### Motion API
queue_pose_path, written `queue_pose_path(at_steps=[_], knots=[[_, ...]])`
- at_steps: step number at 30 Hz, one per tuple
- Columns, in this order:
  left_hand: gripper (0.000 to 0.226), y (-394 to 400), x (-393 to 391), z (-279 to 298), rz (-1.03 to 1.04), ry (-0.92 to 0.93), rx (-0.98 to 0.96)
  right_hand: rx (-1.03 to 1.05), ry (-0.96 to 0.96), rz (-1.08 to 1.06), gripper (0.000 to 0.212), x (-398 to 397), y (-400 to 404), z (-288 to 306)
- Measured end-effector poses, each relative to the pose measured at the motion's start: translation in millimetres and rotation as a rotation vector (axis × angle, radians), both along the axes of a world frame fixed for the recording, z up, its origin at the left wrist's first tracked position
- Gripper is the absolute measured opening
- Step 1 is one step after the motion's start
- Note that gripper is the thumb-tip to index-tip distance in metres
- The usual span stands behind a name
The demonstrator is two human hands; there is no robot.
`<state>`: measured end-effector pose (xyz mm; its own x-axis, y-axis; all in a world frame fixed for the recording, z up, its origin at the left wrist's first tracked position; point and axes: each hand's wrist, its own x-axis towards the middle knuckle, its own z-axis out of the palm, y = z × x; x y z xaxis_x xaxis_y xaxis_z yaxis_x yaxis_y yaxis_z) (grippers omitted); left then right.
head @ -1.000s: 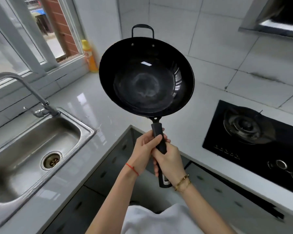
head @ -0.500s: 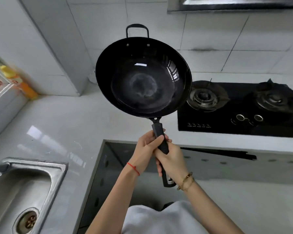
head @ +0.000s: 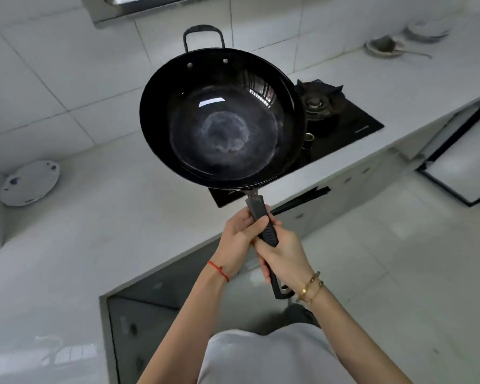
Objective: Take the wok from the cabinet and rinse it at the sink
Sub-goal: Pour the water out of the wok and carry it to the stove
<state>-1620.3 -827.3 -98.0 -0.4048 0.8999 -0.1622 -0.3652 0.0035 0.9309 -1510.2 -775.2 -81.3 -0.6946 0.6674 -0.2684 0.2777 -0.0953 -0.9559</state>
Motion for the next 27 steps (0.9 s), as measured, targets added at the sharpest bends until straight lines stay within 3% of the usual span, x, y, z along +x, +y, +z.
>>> queue_pose_path(at_steps=[4, 10, 19, 27], knots=[[0.039, 44.1, 20.3, -1.1, -0.121, 0.014, -0.009, -0.036, 0.003, -0.132, 0.023, 25.5, 30.5, -3.1], [0.026, 131.4, 71.0, -3.8, -0.242, 0.009, -0.023, -0.001, -0.014, -0.276, 0.027, 78.4, 101.9, -7.2], [0.030, 280.3, 178.0, 0.7, -0.333, -0.060, -0.019, 0.065, -0.055, -0.360, 0.025, 185.3, 239.9, -0.8], [0.026, 387.9, 237.9, -7.1, -0.376, -0.073, -0.062, 0.005, -0.016, -0.414, 0.022, 246.6, 339.4, -4.4]])
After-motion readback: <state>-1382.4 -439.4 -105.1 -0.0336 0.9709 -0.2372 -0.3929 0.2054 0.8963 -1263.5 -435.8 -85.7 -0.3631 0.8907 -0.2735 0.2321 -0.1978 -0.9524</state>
